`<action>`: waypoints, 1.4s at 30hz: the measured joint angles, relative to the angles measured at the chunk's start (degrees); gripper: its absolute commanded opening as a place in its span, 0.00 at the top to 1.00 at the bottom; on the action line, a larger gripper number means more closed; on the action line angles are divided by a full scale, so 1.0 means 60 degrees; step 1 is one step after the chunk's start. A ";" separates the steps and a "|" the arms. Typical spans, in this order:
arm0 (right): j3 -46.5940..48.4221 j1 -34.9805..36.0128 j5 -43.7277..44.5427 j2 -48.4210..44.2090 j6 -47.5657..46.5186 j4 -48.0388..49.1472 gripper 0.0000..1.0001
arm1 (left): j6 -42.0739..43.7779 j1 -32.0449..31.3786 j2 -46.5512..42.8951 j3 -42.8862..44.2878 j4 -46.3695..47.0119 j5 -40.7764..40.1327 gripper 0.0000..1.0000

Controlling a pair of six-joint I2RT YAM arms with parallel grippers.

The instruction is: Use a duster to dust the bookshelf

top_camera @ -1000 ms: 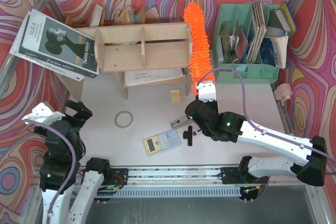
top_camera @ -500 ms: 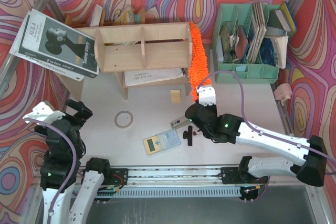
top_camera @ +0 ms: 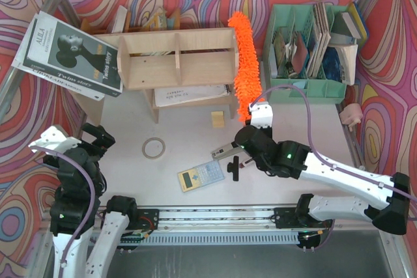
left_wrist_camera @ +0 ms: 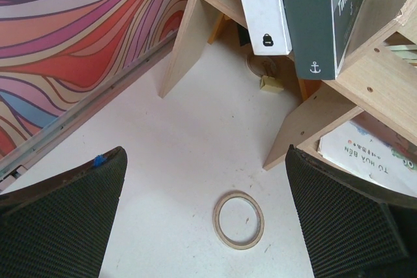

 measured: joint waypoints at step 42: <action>-0.0747 -0.0011 -0.0834 0.0630 0.1395 0.0044 1.00 | 0.0000 0.0058 0.0058 0.0000 0.0004 0.0069 0.02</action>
